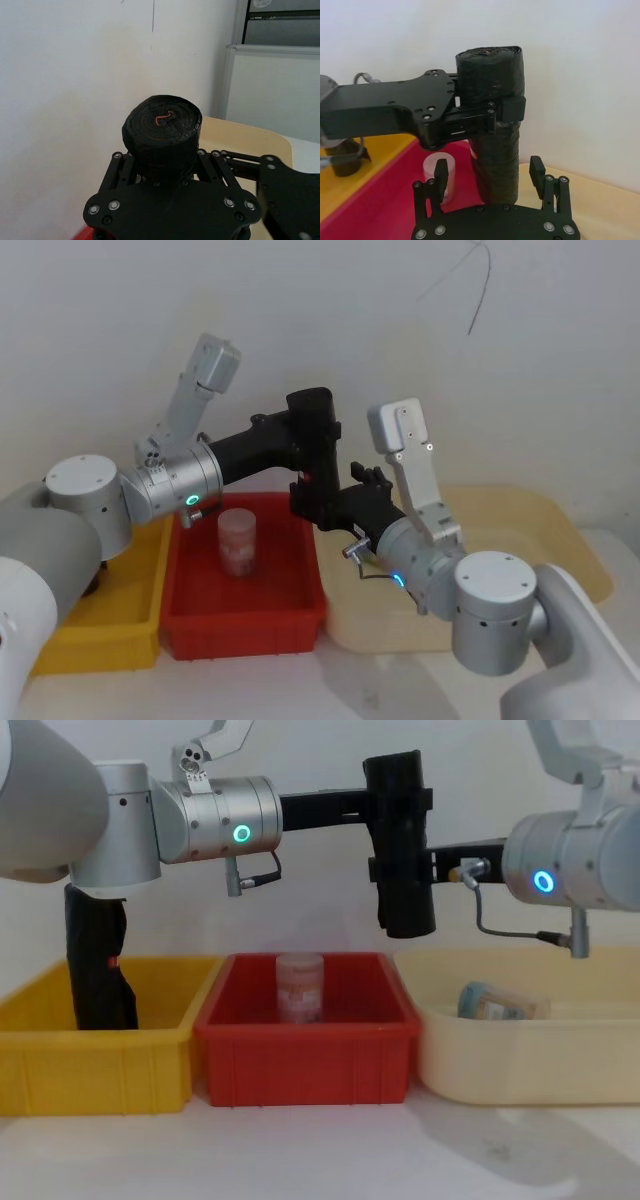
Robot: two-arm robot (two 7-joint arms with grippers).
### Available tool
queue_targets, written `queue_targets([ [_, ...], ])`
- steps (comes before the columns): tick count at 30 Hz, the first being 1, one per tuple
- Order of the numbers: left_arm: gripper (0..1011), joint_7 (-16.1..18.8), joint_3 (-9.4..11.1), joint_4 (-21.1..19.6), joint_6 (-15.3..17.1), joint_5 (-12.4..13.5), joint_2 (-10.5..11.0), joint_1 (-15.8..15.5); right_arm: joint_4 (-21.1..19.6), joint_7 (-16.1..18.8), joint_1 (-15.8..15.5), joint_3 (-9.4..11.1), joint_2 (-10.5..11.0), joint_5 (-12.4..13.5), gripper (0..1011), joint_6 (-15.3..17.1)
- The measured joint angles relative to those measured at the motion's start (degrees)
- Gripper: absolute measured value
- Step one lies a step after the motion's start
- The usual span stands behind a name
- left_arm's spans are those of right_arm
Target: Pick up the garbage bag with the one hand and transfer it to the other hand.
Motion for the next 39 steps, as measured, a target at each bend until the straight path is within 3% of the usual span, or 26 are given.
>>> queue_targets([
  [12,454,0.0,0.0,0.0,0.0,0.0,0.0,0.0,6.7,-2.7,3.5,-0.3,-1.9,-2.4,1000,-0.8],
  [36,454,0.0,0.0,0.0,0.0,0.0,0.0,0.0,14.6,-4.0,8.5,0.0,-4.5,-4.3,1000,-1.4],
  [39,454,0.0,0.0,0.0,0.0,0.0,0.0,0.0,15.3,-4.0,8.9,0.1,-4.8,-4.4,945,-1.5],
])
